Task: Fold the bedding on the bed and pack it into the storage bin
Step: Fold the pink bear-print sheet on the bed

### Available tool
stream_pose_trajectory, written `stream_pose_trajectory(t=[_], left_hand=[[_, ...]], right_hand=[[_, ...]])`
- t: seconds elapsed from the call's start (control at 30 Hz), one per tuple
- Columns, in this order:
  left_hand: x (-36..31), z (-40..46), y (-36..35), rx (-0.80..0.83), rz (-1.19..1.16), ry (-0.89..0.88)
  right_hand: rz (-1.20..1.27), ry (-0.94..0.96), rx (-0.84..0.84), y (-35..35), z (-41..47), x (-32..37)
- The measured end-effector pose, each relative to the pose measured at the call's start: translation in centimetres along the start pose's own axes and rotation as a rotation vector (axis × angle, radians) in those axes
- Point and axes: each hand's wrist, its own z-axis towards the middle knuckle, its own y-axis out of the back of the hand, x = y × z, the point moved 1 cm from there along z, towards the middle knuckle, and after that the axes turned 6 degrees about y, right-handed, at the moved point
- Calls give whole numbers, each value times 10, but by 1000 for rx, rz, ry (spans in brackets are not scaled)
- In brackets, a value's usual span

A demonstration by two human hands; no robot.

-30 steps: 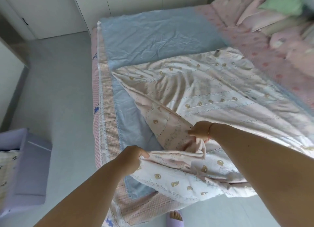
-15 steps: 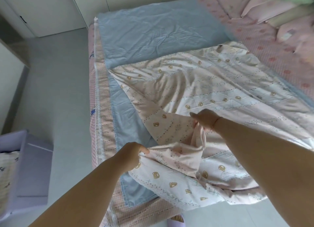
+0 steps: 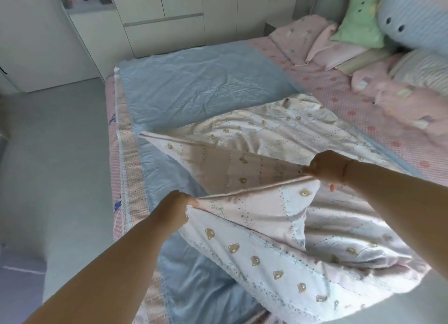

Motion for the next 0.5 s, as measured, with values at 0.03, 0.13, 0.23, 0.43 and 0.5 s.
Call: stream_pose_trajectory(t=[0.03, 0.13, 0.23, 0.43, 0.5], left_hand=[[-3, 3, 3, 12, -16, -3], [-10, 13, 9, 38, -92, -33], [-14, 22, 16, 33, -182, -58], [-20, 32, 22, 75, -313, -54], [-20, 31, 19, 89, -343, -37]], right_hand=[[13, -10, -3, 4, -2, -3], [60, 37, -34, 20, -6, 0], [78, 143, -36, 37, -11, 14], [-38, 201, -36, 58, -20, 28], [-9, 194, -104, 67, -27, 31]])
